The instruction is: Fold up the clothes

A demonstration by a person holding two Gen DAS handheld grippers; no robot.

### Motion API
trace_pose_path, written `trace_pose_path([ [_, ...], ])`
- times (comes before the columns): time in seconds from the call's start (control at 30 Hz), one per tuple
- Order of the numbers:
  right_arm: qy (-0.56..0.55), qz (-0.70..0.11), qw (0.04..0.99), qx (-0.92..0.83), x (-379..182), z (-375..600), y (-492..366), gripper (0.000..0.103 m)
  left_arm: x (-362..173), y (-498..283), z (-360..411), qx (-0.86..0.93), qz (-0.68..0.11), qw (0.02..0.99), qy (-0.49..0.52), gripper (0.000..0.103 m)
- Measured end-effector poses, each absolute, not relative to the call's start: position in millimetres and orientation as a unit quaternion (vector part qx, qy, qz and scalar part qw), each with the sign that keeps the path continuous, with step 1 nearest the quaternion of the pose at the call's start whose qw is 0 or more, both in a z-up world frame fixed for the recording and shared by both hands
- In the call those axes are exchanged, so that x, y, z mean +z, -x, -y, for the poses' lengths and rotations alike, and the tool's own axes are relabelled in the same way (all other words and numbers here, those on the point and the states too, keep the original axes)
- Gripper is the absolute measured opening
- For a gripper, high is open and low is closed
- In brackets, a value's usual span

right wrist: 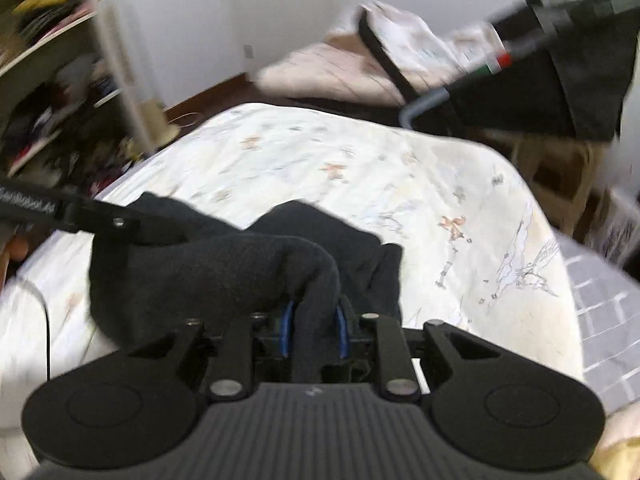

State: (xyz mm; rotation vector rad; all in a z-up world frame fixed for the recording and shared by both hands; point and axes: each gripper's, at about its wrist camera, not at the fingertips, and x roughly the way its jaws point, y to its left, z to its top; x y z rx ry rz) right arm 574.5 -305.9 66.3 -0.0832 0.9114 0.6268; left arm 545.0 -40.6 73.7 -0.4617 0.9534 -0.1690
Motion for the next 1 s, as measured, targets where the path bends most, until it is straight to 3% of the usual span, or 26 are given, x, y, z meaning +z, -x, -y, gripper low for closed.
trace_pose_path([
  [0.13,-0.001,-0.473,0.843,0.255,36.0,291.7,-629.6,0.024,79.8,-539.9,41.8,-0.017,-0.440,0.877,0.191,0.042],
  [0.3,-0.009,-0.494,0.842,0.215,5.6,290.0,-650.5,0.024,103.6,-490.6,93.3,-0.037,-0.331,0.942,0.038,0.044],
  [0.37,-0.021,-0.499,0.841,0.208,-1.9,295.4,-652.2,0.024,98.0,-492.1,114.4,-0.059,-0.322,0.945,0.007,0.044],
  [0.57,-0.070,-0.503,0.838,0.198,-16.6,306.1,-658.0,0.025,50.1,-537.2,138.8,-0.039,-0.359,0.932,-0.029,0.045],
  [0.77,-0.127,-0.480,0.843,0.206,-11.9,328.6,-655.7,0.040,25.8,-567.7,120.5,-0.010,-0.416,0.909,-0.024,0.048],
  [1.0,-0.191,-0.419,0.857,0.231,11.7,377.8,-621.2,0.041,17.6,-583.2,108.3,-0.004,-0.459,0.888,0.029,0.053],
])
